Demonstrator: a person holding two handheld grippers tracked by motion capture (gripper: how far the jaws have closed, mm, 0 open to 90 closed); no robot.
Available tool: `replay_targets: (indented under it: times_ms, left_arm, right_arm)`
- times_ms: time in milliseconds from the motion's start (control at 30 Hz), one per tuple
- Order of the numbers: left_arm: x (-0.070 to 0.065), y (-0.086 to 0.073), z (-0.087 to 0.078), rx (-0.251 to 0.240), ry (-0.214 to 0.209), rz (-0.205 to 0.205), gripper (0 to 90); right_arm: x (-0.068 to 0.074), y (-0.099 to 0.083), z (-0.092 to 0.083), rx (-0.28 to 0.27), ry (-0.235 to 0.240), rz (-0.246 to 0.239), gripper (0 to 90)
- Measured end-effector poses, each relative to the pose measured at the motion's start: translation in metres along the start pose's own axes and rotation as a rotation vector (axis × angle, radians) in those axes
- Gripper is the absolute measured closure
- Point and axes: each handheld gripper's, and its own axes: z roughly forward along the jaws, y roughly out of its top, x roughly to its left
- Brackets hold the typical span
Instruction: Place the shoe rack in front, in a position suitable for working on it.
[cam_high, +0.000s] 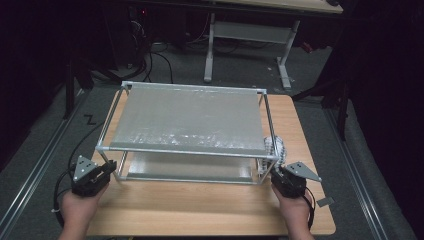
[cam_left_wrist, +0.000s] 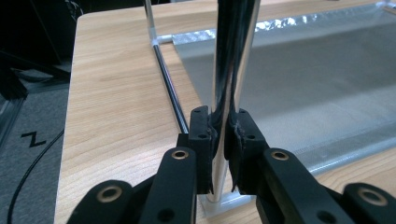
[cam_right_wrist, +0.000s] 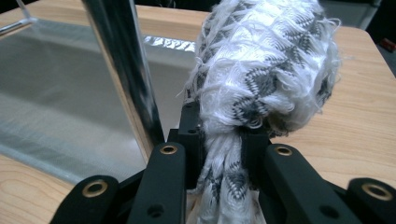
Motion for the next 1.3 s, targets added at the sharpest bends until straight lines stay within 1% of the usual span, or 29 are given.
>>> replay_targets:
  times_ms: [100, 233, 333, 400, 467, 533, 667, 767, 867, 933, 1100, 1167, 1300]
  left_arm:
    - [-0.001, 0.001, 0.001, 0.0, 0.0, -0.004, 80.7]
    - [-0.005, 0.004, 0.006, 0.002, -0.011, -0.001, 80.7]
    - [-0.013, 0.008, 0.013, 0.006, -0.025, 0.016, 80.6]
    - [-0.02, 0.012, 0.018, 0.012, -0.04, 0.038, 80.5]
    - [-0.024, 0.014, 0.022, 0.012, -0.052, 0.037, 80.5]
    - [-0.03, 0.016, 0.027, 0.008, -0.061, 0.04, 80.5]
    - [-0.046, 0.021, 0.037, 0.001, -0.071, 0.045, 80.6]
    - [-0.055, 0.023, 0.042, -0.005, -0.076, 0.044, 80.6]
    - [-0.061, 0.025, 0.045, -0.006, -0.073, 0.042, 80.6]
    - [-0.062, 0.025, 0.046, -0.004, -0.072, 0.039, 80.6]
    - [-0.064, 0.027, 0.049, -0.005, -0.067, 0.035, 80.6]
    - [-0.064, 0.028, 0.05, -0.003, -0.064, 0.037, 80.6]
    - [-0.063, 0.029, 0.055, -0.016, -0.067, 0.024, 80.6]
  right_arm:
    - [-0.001, 0.0, 0.001, 0.003, 0.006, -0.007, 76.6]
    - [-0.004, -0.002, -0.003, 0.005, -0.004, -0.014, 76.7]
    - [-0.01, -0.004, -0.01, 0.008, -0.026, -0.015, 76.8]
    - [-0.015, -0.007, -0.016, 0.012, -0.033, -0.013, 77.1]
    - [-0.02, -0.009, -0.023, 0.017, -0.04, -0.021, 77.0]
    - [-0.025, -0.013, -0.031, 0.019, -0.056, -0.033, 77.0]
    - [-0.034, -0.02, -0.044, 0.017, -0.089, -0.021, 77.0]
    - [-0.04, -0.025, -0.049, 0.024, -0.103, -0.015, 77.2]
    - [-0.046, -0.028, -0.052, 0.025, -0.114, 0.003, 77.3]
    - [-0.047, -0.029, -0.053, 0.023, -0.121, 0.015, 77.4]
    - [-0.048, -0.03, -0.054, 0.023, -0.13, 0.025, 77.5]
    - [-0.048, -0.031, -0.054, 0.023, -0.129, 0.022, 77.5]
    - [-0.048, -0.03, -0.054, 0.025, -0.136, 0.021, 77.6]
